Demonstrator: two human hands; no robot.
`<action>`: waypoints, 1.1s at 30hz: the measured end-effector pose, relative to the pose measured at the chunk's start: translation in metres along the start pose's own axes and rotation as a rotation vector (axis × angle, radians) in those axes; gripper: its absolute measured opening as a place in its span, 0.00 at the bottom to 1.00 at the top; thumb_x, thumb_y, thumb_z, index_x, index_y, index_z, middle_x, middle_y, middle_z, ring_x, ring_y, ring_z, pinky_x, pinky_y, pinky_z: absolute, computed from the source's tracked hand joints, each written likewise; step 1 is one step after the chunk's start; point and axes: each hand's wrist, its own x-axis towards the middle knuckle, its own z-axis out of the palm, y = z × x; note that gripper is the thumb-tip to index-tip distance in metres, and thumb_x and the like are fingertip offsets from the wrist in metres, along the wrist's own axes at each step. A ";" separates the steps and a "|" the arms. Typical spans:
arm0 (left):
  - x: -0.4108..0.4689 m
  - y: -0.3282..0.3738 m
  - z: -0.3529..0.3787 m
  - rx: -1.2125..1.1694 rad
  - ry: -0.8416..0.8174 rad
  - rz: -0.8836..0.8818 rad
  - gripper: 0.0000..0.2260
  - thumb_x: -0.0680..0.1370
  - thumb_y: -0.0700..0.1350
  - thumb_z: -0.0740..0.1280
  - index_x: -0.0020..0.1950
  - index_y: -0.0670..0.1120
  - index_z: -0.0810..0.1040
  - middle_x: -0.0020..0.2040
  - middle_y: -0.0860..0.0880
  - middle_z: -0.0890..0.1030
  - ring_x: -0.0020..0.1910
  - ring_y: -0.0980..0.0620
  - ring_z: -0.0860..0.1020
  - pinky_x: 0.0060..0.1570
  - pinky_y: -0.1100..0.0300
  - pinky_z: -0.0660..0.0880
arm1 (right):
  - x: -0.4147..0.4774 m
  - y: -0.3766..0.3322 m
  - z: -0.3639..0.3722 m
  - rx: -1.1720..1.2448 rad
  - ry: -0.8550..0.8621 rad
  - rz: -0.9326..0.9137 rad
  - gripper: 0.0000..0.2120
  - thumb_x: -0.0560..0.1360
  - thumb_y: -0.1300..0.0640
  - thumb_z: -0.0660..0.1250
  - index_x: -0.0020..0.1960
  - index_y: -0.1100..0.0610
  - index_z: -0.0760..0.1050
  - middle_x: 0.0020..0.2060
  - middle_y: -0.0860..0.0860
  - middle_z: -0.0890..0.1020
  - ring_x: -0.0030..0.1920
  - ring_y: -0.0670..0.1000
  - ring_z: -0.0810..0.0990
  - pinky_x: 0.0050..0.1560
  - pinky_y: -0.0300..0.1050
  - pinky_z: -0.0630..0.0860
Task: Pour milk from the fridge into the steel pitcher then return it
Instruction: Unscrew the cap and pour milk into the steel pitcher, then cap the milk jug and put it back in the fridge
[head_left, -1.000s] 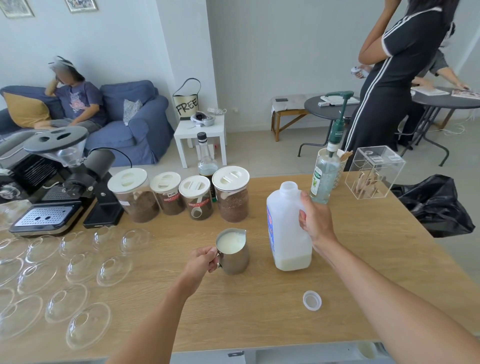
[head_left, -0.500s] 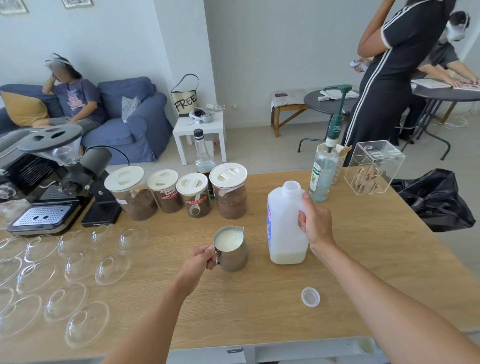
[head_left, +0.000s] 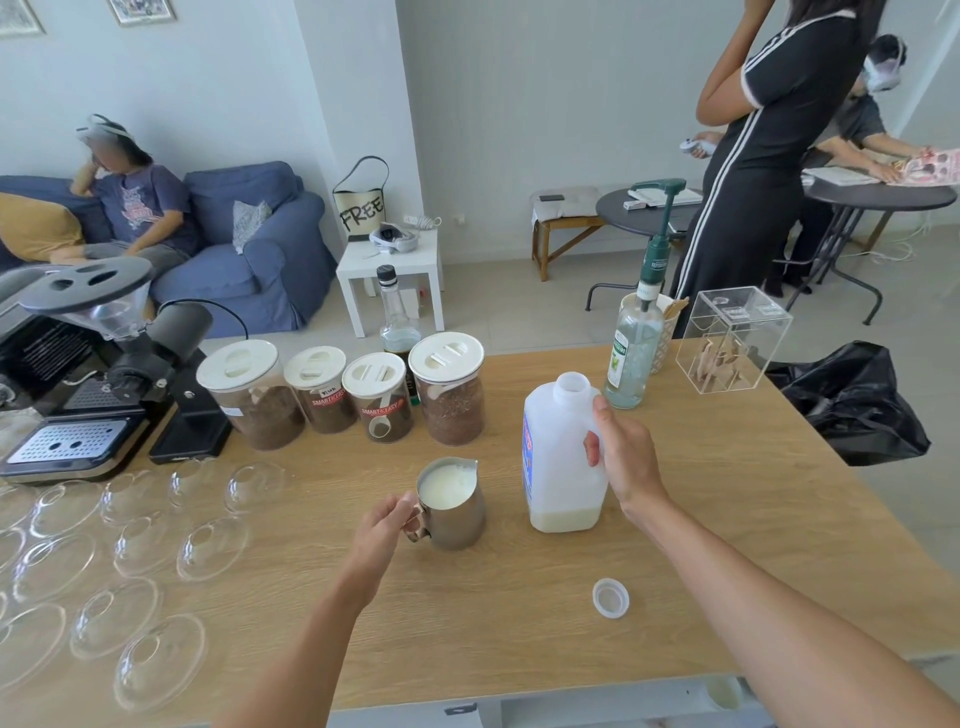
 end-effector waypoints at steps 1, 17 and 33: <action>0.000 0.000 -0.001 -0.001 0.012 -0.009 0.15 0.80 0.55 0.63 0.48 0.44 0.81 0.43 0.50 0.82 0.46 0.50 0.79 0.56 0.54 0.70 | -0.002 -0.001 -0.002 -0.027 0.005 -0.015 0.30 0.77 0.37 0.56 0.32 0.63 0.69 0.28 0.52 0.74 0.31 0.49 0.71 0.37 0.47 0.66; 0.010 0.095 0.021 0.371 0.155 0.505 0.34 0.69 0.66 0.66 0.72 0.53 0.65 0.63 0.51 0.72 0.63 0.53 0.69 0.63 0.50 0.65 | -0.031 0.050 -0.068 -0.769 -0.484 -0.120 0.07 0.72 0.46 0.71 0.43 0.47 0.75 0.41 0.44 0.78 0.44 0.46 0.76 0.44 0.37 0.71; 0.040 0.130 0.109 0.623 -0.317 0.377 0.60 0.60 0.60 0.81 0.81 0.53 0.47 0.77 0.49 0.58 0.77 0.49 0.59 0.75 0.46 0.62 | -0.056 0.065 -0.043 -1.178 -0.890 0.006 0.33 0.67 0.47 0.75 0.69 0.43 0.68 0.60 0.46 0.69 0.58 0.50 0.72 0.49 0.46 0.72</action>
